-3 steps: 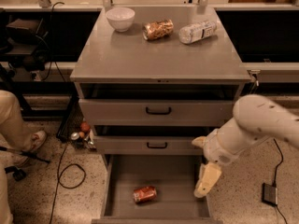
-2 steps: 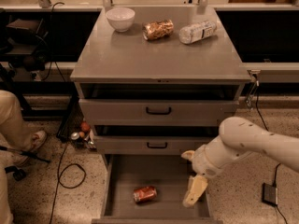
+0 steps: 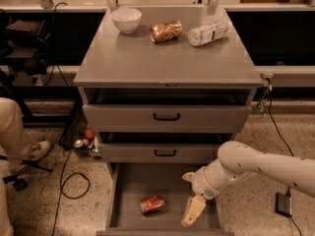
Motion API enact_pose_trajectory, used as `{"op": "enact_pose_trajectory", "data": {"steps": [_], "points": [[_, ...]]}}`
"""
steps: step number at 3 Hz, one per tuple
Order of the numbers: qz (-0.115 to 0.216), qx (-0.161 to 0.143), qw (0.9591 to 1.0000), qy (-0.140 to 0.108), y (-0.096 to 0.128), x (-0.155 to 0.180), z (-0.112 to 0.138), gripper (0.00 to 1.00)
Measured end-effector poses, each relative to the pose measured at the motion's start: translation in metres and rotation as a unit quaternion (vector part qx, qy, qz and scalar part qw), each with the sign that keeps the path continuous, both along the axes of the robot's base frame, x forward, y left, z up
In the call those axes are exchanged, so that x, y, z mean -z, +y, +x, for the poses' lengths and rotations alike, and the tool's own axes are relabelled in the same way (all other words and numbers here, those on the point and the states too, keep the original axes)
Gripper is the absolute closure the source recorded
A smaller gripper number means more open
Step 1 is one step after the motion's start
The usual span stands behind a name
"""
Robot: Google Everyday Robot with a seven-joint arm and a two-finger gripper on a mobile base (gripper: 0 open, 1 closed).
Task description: Pick coke can from bottom drawer and place on counter
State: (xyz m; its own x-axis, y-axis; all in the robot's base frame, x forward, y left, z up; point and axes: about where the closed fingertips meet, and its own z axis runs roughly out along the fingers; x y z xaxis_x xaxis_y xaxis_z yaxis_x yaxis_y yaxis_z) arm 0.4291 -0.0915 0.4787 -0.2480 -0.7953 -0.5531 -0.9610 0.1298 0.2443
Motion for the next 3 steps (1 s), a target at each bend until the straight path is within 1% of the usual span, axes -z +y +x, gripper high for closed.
{"op": "enact_pose_trajectory", "data": {"steps": [1,2,3], "points": [[0.000,0.000,1.0000,0.000,0.000,0.000,0.000,0.00],[0.018,0.014,0.9995,-0.023,0.002,0.037,0.012,0.00],[0.053,0.005,0.9974,-0.049,0.007,0.074,0.030,0.00]]}}
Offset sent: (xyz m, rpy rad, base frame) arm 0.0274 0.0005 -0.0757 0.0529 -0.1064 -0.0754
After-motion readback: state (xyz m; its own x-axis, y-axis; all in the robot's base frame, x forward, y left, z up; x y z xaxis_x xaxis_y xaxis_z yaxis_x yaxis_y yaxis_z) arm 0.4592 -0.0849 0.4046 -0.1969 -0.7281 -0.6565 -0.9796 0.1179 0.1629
